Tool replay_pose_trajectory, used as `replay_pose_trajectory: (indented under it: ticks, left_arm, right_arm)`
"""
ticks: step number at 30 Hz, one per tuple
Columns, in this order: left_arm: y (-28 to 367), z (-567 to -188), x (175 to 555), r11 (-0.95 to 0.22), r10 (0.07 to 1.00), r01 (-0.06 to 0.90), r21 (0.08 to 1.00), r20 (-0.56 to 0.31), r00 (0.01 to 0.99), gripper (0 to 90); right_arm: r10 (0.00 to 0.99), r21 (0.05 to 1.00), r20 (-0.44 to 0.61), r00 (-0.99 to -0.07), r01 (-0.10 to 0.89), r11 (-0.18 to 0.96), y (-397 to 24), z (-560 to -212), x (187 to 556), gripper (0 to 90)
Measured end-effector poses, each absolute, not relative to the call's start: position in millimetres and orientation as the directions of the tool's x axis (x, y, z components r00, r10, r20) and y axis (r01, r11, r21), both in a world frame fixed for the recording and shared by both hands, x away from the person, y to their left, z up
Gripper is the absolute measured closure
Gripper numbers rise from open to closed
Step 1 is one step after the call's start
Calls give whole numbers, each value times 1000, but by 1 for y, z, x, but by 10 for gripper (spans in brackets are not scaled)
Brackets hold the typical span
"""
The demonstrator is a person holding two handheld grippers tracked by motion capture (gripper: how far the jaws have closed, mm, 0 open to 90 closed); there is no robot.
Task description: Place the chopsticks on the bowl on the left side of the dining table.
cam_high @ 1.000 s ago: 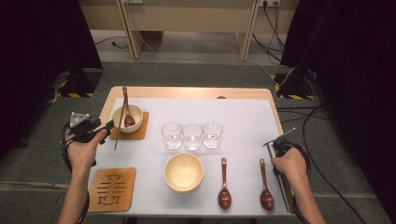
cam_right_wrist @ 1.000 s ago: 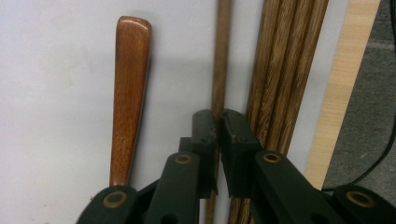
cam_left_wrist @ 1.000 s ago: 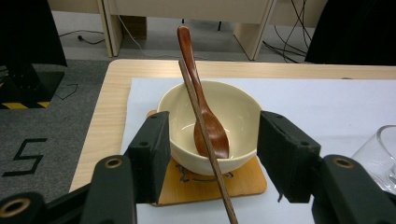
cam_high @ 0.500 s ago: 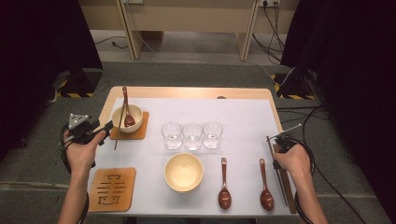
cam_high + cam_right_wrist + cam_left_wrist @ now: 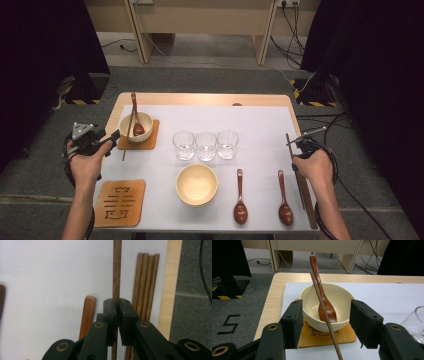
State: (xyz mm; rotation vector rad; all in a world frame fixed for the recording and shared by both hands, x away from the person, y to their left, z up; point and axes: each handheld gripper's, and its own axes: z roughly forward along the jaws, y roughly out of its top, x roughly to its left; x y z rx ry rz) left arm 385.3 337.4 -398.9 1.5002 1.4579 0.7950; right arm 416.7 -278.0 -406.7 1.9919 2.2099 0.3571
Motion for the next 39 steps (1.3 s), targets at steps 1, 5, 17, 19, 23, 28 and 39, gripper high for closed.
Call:
replay_pose_trajectory:
  ticks: [1, 5, 17, 19, 23, 28, 39]
  left_arm:
    - [337, -399, 385, 68, 986, 427, 902, -126, 108, 439]
    - [338, -399, 385, 69, 986, 426, 902, -126, 107, 439]
    - [338, -398, 383, 66, 987, 425, 903, -121, 105, 439]
    - [338, -398, 383, 65, 987, 425, 903, -121, 104, 439]
    - [338, -398, 383, 64, 987, 426, 902, -121, 106, 438]
    - [338, -397, 383, 66, 987, 423, 904, -121, 106, 439]
    - [339, -397, 382, 66, 987, 420, 905, -120, 103, 439]
  right_arm:
    - [992, 284, 48, -116, 954, 98, -278, -406, 417, 850]
    - [992, 317, 46, -117, 944, 96, -277, -403, 418, 850]
    - [992, 459, 53, -119, 885, 82, -274, -392, 420, 850]
    - [992, 479, 55, -116, 875, 76, -273, -390, 421, 850]
    - [991, 527, 43, -128, 846, 86, -273, -388, 422, 850]
    - [990, 558, 45, -130, 826, 83, -272, -384, 423, 850]
    - [989, 665, 39, -142, 743, 81, -268, -376, 426, 850]
